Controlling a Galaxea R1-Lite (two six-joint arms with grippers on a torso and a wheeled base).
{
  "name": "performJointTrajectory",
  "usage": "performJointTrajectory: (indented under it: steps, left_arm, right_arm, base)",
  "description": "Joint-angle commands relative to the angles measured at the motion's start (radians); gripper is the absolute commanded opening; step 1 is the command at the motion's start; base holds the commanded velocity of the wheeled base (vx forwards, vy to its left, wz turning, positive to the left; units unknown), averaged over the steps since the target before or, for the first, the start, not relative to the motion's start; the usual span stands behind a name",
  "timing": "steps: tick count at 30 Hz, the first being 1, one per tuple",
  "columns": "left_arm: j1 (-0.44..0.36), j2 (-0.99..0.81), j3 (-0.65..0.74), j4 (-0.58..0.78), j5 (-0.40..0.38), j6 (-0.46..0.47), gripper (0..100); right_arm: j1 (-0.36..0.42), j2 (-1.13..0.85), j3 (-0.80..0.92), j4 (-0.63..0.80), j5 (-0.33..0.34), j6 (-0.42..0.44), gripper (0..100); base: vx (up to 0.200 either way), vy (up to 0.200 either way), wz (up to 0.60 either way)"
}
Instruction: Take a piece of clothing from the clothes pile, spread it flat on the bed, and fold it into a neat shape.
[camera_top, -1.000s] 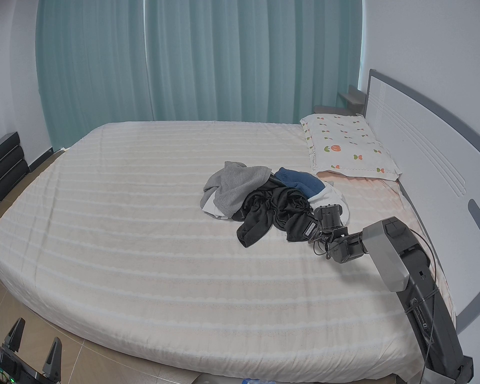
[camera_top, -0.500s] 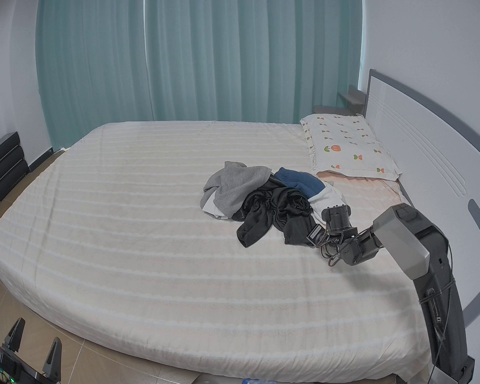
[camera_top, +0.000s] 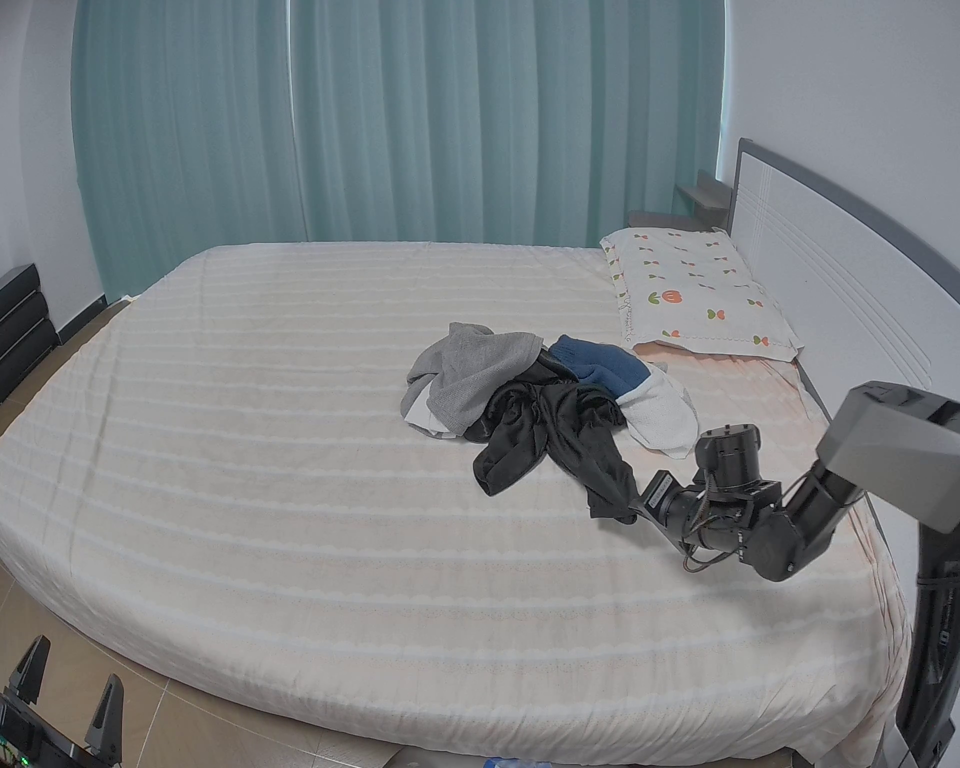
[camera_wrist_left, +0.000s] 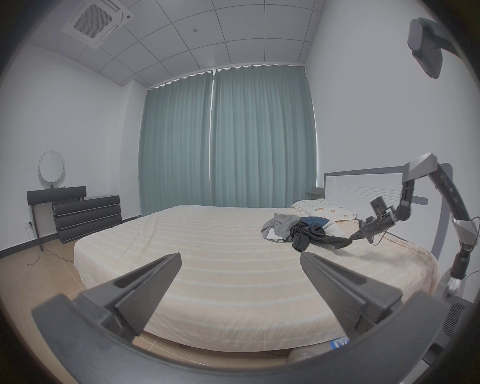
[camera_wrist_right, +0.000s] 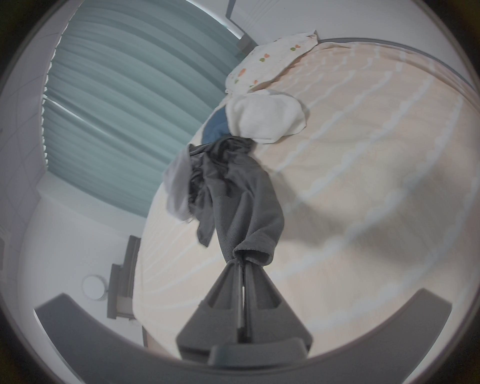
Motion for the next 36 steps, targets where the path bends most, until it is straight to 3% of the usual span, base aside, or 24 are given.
performJointTrajectory:
  steps: [1, 7, 12, 22, 36]
  left_arm:
    - [0.0, -0.013, 0.018, 0.0, 0.0, 0.0, 100]
    - [0.0, -0.013, 0.018, 0.0, 0.0, 0.0, 100]
    - [0.0, -0.013, 0.018, 0.0, 0.0, 0.0, 100]
    - [0.0, -0.013, 0.018, 0.0, 0.0, 0.001, 100]
    - [-0.001, -0.018, 0.018, -0.003, 0.003, 0.018, 100]
  right_arm:
    - [0.1, -0.621, 0.436, -0.142, 0.133, 0.018, 0]
    - [0.142, -0.884, 0.464, -0.074, 0.15, -0.016, 0]
    - [0.143, -0.899, 0.47, -0.048, 0.185, -0.09, 0]
    - [0.163, -0.983, 0.495, -0.047, 0.177, -0.176, 0]
    - [0.223, -1.032, 0.559, -0.045, 0.176, -0.222, 0]
  base:
    - [0.0, 0.0, 0.0]
    - [0.0, 0.0, 0.0]
    - [0.0, 0.0, 0.0]
    - [0.0, 0.0, 0.0]
    - [0.0, 0.0, 0.0]
